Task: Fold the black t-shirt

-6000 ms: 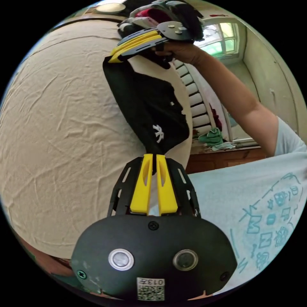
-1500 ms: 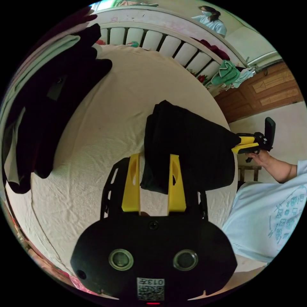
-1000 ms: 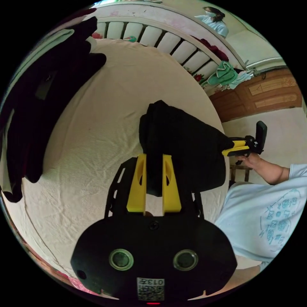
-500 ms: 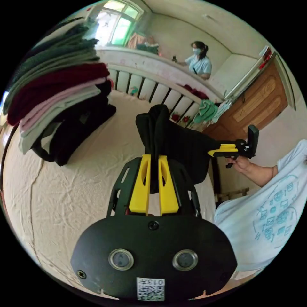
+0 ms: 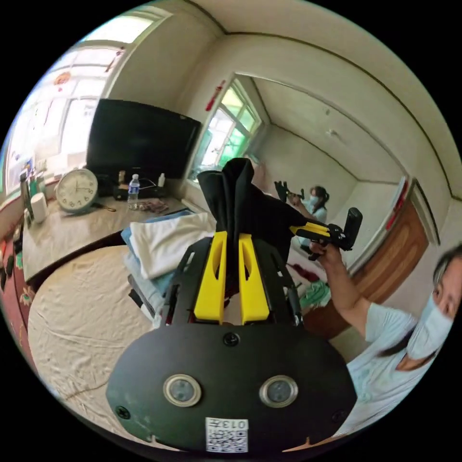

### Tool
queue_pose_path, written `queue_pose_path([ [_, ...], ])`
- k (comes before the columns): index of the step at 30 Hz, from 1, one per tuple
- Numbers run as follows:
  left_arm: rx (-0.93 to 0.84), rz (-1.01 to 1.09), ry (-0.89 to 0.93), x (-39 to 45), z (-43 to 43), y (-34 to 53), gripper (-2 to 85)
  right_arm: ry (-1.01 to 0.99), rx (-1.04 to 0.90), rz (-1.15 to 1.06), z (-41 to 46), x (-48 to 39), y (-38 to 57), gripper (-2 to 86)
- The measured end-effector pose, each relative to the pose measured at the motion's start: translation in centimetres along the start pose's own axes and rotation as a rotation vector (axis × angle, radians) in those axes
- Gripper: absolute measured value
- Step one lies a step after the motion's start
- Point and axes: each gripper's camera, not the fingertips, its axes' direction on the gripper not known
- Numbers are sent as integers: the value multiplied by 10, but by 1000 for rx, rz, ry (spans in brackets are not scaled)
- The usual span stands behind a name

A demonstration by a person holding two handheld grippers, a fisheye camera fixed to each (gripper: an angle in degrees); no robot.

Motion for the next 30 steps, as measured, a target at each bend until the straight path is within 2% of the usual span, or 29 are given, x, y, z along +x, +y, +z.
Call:
queue_pose_path([
  [5, -28, -373, 103, -99, 7, -3, 39, -59, -230, 90, 93, 33, -81, 33],
  [9, -108, -547, 76, -137, 23, 43, 48, 41, -474, 28, 177, 8, -85, 35],
  [11, -15, -593, 177, -148, 19, 75, 52, 68, -506, -53, 198, -12, -75, 37],
  [13, 28, -595, 220, -148, 12, 90, 54, 112, -431, -78, 197, -24, -69, 44],
  [18, 101, -499, 201, -121, -25, 110, 71, 139, -271, -40, 172, -36, -57, 95],
  [21, 208, -435, 55, -93, -68, 126, 79, 193, -158, 85, 144, -30, -45, 108],
  [23, 315, -241, -209, -44, -108, 134, 67, 271, -3, 105, 118, -40, -38, 102],
  [24, 316, -166, -282, -28, -113, 134, 62, 316, 120, 56, 104, -58, -34, 97],
  [26, 227, 111, -544, 35, -108, 132, 52, 323, 251, -76, 94, -95, -32, 91],
  [28, 124, 221, -643, 69, -88, 133, 47, 308, 252, -174, 105, -131, -36, 85],
  [30, 81, 267, -683, 90, -70, 141, 32, 352, 170, -241, 137, -168, -37, 62],
])
